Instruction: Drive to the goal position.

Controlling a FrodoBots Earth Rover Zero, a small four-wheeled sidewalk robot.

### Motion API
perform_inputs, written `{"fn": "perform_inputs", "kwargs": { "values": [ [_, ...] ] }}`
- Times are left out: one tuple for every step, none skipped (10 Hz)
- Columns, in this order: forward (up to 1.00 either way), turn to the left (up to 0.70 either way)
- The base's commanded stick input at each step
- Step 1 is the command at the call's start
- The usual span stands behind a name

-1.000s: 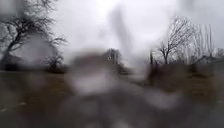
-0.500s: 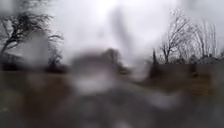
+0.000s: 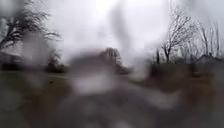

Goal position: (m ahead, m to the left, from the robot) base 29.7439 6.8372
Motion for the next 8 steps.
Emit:
{"fn": "perform_inputs", "kwargs": {
  "values": [
    [0.85, 0.00],
    [0.85, 0.00],
    [0.85, 0.00],
    [0.85, 0.00],
    [0.85, 0.00],
    [0.85, 0.00],
    [0.85, 0.00],
    [0.85, 0.00]
  ]
}}
